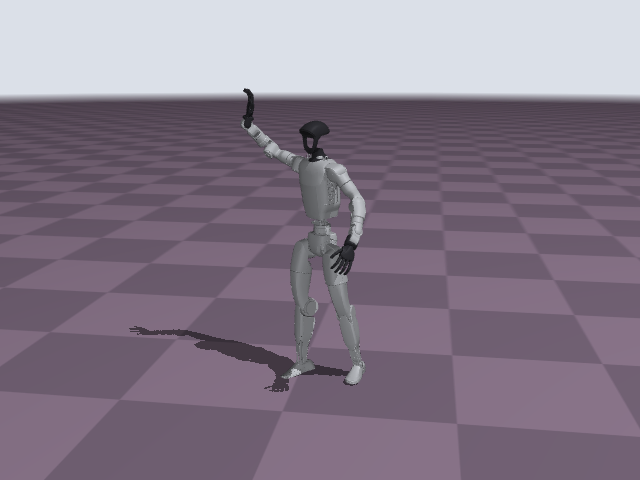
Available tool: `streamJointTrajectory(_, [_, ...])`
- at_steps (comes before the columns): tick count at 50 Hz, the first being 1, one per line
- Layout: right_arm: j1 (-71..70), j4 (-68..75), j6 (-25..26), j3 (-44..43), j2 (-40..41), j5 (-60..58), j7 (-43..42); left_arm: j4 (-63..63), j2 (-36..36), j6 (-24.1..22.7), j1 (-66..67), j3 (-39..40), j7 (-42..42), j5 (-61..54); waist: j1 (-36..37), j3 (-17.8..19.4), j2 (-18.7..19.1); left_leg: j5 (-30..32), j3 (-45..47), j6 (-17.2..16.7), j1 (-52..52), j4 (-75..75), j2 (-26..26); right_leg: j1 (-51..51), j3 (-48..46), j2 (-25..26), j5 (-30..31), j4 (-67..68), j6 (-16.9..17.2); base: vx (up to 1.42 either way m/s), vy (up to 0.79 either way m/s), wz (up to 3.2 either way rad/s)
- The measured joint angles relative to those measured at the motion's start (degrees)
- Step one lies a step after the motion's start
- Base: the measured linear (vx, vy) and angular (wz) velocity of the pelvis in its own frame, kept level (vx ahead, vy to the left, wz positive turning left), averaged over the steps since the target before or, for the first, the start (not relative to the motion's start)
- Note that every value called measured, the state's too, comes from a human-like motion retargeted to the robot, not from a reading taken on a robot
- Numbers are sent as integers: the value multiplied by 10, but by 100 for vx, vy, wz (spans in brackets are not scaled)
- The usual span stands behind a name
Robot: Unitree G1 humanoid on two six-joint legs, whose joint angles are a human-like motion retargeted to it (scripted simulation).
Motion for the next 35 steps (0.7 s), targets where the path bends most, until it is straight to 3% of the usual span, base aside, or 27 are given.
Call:
streamJointTrajectory(5, [-68,182,40,-94,-48,94,-53,50,9,13,42,23,16,53,-18,-1,-1,-5,-3,0,0,5,-8,1,2,-13,-2,3,0,1,14,1])
streamJointTrajectory(12, [-1,147,13,-113,-40,109,-59,83,8,37,48,9,-45,93,-22,10,21,-11,3,0,9,9,-10,4,12,-17,-1,9,0,-1,5,-6])
streamJointTrajectory(15, [76,75,7,-160,12,74,-54,93,0,43,22,-9,-61,110,-11,16,34,-14,10,0,16,13,-8,7,20,-14,0,11,0,-3,-1,-21])
streamJointTrajectory(18, [258,-30,12,-316,111,-1,-36,108,4,44,-8,-6,-44,127,-5,19,23,-18,16,1,21,19,-6,11,29,-13,2,12,0,-4,-2,-19])
streamJointTrajectory(20, [334,-81,11,-358,186,-54,-16,110,11,42,-30,-10,-25,132,5,17,11,-19,19,1,23,22,-6,12,34,-13,4,12,0,0,0,0])
streamJointTrajectory(24, [401,-110,11,-329,317,-167,43,90,12,26,-79,-36,0,129,23,12,1,-19,20,1,24,22,-10,12,38,-18,9,12,0,-4,1,1])
streamJointTrajectory(27, [424,-95,2,-299,367,-226,83,55,0,7,-105,-50,-12,105,28,8,7,-18,14,1,19,20,-16,10,34,-24,12,12,0,-7,6,22])
streamJointTrajectory(30, [452,-87,-3,-304,357,-232,95,21,-17,-5,-113,-40,-36,34,24,9,17,-15,3,1,13,17,-23,6,25,-34,15,13,0,-8,11,35])
streamJointTrajectory(35, [504,-76,21,-377,237,-131,53,25,-31,10,-80,16,-17,-83,0,23,28,-10,-16,0,5,8,-40,3,9,-53,18,16,0,-8,15,32])
